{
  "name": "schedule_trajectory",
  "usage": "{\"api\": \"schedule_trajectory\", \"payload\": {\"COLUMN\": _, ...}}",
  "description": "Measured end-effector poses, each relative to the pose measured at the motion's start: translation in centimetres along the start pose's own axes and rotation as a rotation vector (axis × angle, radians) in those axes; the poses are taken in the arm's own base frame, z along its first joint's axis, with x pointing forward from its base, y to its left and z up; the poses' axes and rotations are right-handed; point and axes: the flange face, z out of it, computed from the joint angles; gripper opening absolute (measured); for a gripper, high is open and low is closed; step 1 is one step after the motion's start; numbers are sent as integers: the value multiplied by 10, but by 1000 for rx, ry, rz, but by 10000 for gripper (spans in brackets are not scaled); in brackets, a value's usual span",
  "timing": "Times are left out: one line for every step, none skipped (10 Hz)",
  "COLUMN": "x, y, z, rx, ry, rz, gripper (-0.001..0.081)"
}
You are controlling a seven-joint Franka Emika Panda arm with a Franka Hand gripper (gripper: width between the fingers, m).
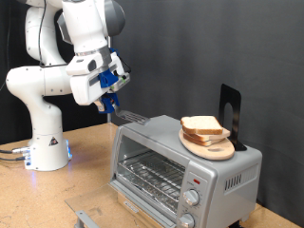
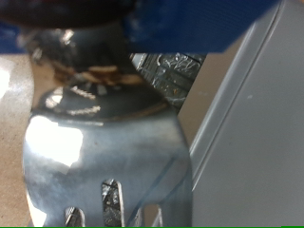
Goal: Make a piece of toast with the oven
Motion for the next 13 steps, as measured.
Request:
{"api": "schedule_trajectory", "payload": {"x": 4, "y": -2, "z": 0, "rx": 4, "ry": 12, "rz": 2, "gripper": 383}}
{"api": "schedule_trajectory", "payload": {"x": 8, "y": -5, "z": 2, "rx": 12, "ry": 32, "rz": 6, "gripper": 383}}
{"api": "schedule_trajectory", "payload": {"x": 11, "y": -11, "z": 4, "rx": 20, "ry": 50, "rz": 10, "gripper": 383}}
{"api": "schedule_trajectory", "payload": {"x": 13, "y": -17, "z": 7, "rx": 21, "ry": 57, "rz": 15, "gripper": 383}}
{"api": "schedule_trajectory", "payload": {"x": 15, "y": -24, "z": 10, "rx": 17, "ry": 59, "rz": 17, "gripper": 383}}
{"api": "schedule_trajectory", "payload": {"x": 16, "y": -31, "z": 14, "rx": 14, "ry": 57, "rz": 15, "gripper": 383}}
{"api": "schedule_trajectory", "payload": {"x": 17, "y": -37, "z": 18, "rx": 12, "ry": 55, "rz": 12, "gripper": 383}}
{"api": "schedule_trajectory", "payload": {"x": 17, "y": -42, "z": 21, "rx": 13, "ry": 56, "rz": 11, "gripper": 383}}
{"api": "schedule_trajectory", "payload": {"x": 18, "y": -46, "z": 24, "rx": 16, "ry": 58, "rz": 10, "gripper": 383}}
{"api": "schedule_trajectory", "payload": {"x": 18, "y": -49, "z": 25, "rx": 19, "ry": 59, "rz": 9, "gripper": 383}}
{"api": "schedule_trajectory", "payload": {"x": 18, "y": -52, "z": 27, "rx": 22, "ry": 58, "rz": 9, "gripper": 383}}
{"api": "schedule_trajectory", "payload": {"x": 19, "y": -55, "z": 28, "rx": 24, "ry": 57, "rz": 12, "gripper": 383}}
{"api": "schedule_trajectory", "payload": {"x": 20, "y": -56, "z": 29, "rx": 26, "ry": 55, "rz": 18, "gripper": 383}}
